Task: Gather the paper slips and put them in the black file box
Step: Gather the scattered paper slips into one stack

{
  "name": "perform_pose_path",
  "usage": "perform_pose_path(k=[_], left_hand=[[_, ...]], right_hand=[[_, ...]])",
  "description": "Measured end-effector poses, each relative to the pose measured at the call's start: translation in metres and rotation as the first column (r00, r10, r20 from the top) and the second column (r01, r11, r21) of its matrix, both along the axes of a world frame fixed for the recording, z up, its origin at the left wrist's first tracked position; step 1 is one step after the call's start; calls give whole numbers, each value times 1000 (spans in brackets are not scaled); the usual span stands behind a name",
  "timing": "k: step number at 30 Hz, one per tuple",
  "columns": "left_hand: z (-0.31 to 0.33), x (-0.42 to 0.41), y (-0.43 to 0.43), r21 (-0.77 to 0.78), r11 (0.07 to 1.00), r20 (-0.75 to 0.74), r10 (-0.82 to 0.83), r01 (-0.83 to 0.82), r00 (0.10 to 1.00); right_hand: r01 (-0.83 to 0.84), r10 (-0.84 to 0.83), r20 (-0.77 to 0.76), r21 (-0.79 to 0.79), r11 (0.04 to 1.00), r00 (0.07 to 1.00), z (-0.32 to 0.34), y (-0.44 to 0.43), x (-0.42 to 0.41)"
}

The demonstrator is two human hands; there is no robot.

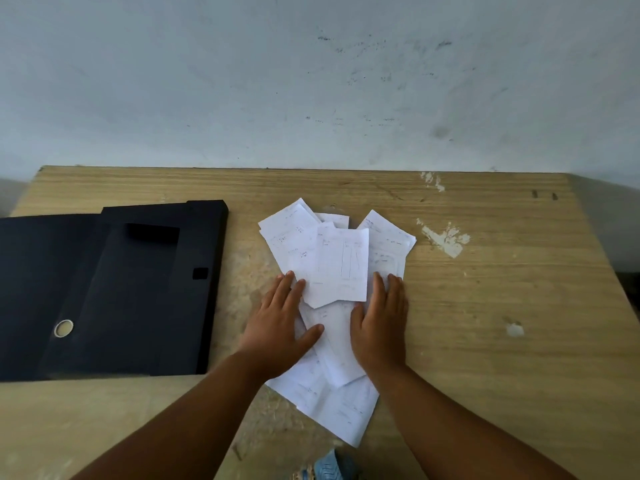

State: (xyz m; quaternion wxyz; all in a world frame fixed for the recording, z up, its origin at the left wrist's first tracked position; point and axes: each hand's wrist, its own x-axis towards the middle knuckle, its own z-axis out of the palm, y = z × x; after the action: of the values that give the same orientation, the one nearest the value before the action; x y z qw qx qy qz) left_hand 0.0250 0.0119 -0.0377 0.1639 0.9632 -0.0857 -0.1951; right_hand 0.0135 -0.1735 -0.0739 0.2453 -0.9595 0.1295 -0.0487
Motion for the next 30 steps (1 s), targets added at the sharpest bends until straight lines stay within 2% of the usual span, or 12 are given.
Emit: perform_pose_path(k=[3, 6, 8, 11, 13, 15, 19, 22, 26, 30], left_hand=[[-1, 3, 2, -30, 1000, -25, -6, 5, 1000], [-2, 6, 0, -60, 998, -16, -17, 16, 1000], [-3, 7, 1, -87, 996, 11, -15, 16, 1000], [-2, 8, 1, -121, 992, 69, 32, -24, 997], [-4, 12, 0, -180, 974, 96, 157, -138, 983], [-6, 20, -1, -205, 952, 50, 244, -229, 969], [-8, 34, -6, -118, 984, -13, 133, -133, 991], [-10, 38, -6, -154, 980, 14, 127, -123, 992], [-12, 42, -1, -186, 975, 36, 133, -125, 990], [-10, 44, 3, -140, 987, 38, 78, -72, 996]], right_hand=[[25, -29, 20, 204, 979, 999, 4, -6, -2], [37, -63, 48, 409, 912, 997, 12, -8, -5], [127, -179, 56, 505, 854, 982, 20, -5, 0], [354, -407, -42, 583, 732, 912, 27, -9, 22], [423, -461, -103, 605, 675, 882, 30, -19, 37], [454, -444, -175, 593, 664, 879, 35, -26, 49], [414, -320, -262, 596, 688, 910, 45, -28, 63], [380, -241, -304, 580, 721, 922, 45, -22, 68], [422, -327, -267, 574, 701, 906, 45, -27, 76], [491, -462, -202, 542, 682, 864, 51, -44, 88]])
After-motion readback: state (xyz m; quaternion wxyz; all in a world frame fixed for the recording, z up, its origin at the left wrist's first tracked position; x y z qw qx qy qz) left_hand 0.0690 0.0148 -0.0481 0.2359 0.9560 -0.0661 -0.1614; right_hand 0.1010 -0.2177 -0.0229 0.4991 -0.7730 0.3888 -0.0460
